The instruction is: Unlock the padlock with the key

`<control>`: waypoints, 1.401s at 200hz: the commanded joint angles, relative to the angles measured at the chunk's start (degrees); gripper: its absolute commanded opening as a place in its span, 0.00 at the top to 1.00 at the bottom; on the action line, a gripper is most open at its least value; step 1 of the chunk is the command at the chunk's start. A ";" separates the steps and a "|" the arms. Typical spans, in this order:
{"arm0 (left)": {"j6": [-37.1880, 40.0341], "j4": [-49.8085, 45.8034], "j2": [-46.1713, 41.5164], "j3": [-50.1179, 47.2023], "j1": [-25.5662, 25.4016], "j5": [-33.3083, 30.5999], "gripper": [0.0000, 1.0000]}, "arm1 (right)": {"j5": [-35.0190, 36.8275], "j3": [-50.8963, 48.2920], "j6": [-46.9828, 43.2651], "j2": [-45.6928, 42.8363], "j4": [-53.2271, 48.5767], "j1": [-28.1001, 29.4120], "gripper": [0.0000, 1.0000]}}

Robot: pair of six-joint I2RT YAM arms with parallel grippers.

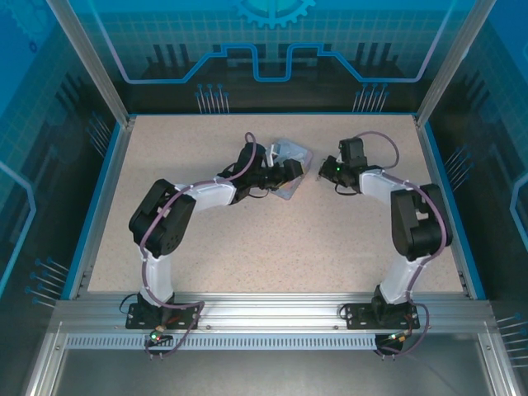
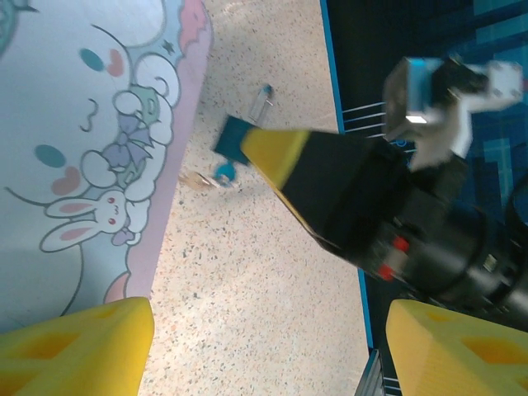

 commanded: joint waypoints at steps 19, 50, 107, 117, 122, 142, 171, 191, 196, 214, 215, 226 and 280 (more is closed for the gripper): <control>2.99 -11.50 -0.67 -3.68 5.44 -1.55 0.24 | -7.94 -4.86 -10.47 -12.73 -10.75 -1.03 1.00; 3.50 -11.84 -0.37 -2.36 9.35 0.21 0.23 | -18.51 -8.01 -13.98 -18.19 -20.67 0.78 1.00; 7.63 -10.94 -4.58 -0.03 12.96 2.33 0.21 | -25.88 -18.36 -10.29 -20.98 -23.03 6.52 1.00; 7.81 -9.41 -7.25 -1.00 13.21 2.27 0.20 | -26.35 -19.85 -9.47 -19.98 -21.23 6.87 1.00; 7.47 -8.33 -8.66 -1.74 13.38 2.10 0.20 | -26.43 -20.39 -9.22 -19.19 -20.60 6.88 1.00; 5.83 -3.96 -13.79 -5.85 14.58 1.83 0.18 | -26.20 -20.96 -9.12 -15.68 -19.42 6.88 1.00; 3.81 -0.81 -20.75 -11.19 16.00 1.94 0.13 | -24.67 -21.00 -8.20 -12.01 -16.14 6.83 1.00; 3.96 -1.68 -25.15 -13.94 16.56 1.45 0.09 | -22.63 -21.78 -7.16 -11.96 -13.57 6.35 0.97; 4.11 -2.06 -26.20 -14.57 16.73 1.19 0.08 | -22.61 -22.00 -6.88 -12.02 -12.69 6.13 0.95; 5.00 -3.97 -30.23 -16.83 17.60 -0.03 0.06 | -21.86 -22.49 -6.85 -12.86 -11.53 5.65 0.82; 5.06 -4.11 -30.42 -16.94 17.67 -0.13 0.06 | -21.76 -22.49 -6.92 -12.90 -11.58 5.65 0.81; 5.80 -5.06 -33.04 -18.35 18.46 -0.73 0.05 | -20.76 -22.41 -7.63 -13.98 -12.31 5.46 0.73; 14.33 -11.80 -48.81 -26.09 22.61 -6.08 0.01 | -10.09 -20.12 -12.56 -27.11 -21.74 3.21 0.41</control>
